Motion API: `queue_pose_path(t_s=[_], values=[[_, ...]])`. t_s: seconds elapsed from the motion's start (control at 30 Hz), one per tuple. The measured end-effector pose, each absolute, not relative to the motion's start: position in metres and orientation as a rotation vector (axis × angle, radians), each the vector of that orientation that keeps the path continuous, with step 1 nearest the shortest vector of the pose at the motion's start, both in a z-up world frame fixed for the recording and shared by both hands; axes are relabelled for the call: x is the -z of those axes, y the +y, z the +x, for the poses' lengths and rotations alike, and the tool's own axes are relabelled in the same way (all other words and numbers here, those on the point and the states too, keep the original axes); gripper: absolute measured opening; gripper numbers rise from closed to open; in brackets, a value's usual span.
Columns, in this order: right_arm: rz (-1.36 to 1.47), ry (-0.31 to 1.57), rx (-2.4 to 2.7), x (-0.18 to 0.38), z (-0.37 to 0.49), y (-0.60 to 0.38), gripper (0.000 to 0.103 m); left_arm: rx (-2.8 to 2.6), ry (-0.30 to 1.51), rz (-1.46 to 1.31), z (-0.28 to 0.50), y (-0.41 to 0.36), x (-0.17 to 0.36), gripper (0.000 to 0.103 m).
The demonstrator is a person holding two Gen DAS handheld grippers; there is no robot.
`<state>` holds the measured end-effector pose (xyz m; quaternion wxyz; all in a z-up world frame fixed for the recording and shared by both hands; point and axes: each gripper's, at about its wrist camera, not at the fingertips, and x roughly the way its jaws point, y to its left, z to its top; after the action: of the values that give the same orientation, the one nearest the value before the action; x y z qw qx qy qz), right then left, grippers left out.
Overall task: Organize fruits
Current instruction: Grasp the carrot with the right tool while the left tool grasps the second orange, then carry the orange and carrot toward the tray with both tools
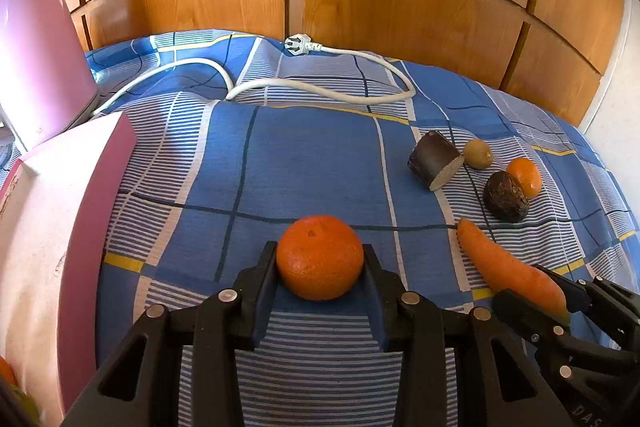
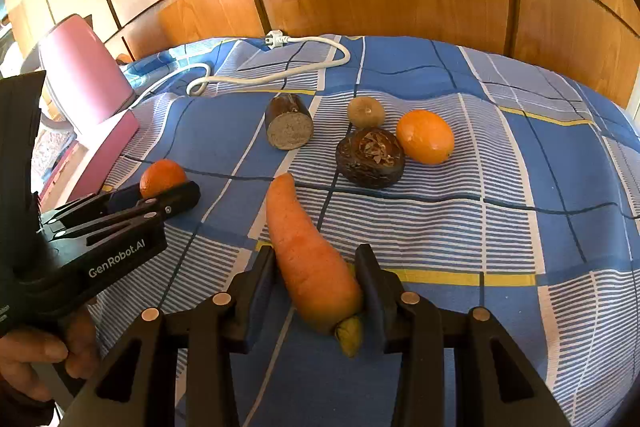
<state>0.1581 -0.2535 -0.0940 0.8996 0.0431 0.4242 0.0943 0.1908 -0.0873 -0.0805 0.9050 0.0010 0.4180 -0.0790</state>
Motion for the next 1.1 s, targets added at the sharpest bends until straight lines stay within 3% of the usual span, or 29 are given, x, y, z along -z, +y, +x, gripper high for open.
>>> queue_pose_path(t_s=[0.5, 0.8, 1.1], values=[[-0.017, 0.881, -0.143, 0.092, 0.155, -0.239, 0.04, 0.146, 0.869, -0.021, 0.187, -0.084, 0.077, 0.038], [-0.016, 0.892, -0.091, 0.086, 0.145, -0.228, 0.03, 0.132, 0.876, -0.046, 0.149, -0.074, 0.073, 0.038], [0.063, 0.908, -0.111, 0.084, 0.124, -0.219, 0.03, 0.142, 0.876, -0.038, 0.106, -0.061, 0.072, 0.038]])
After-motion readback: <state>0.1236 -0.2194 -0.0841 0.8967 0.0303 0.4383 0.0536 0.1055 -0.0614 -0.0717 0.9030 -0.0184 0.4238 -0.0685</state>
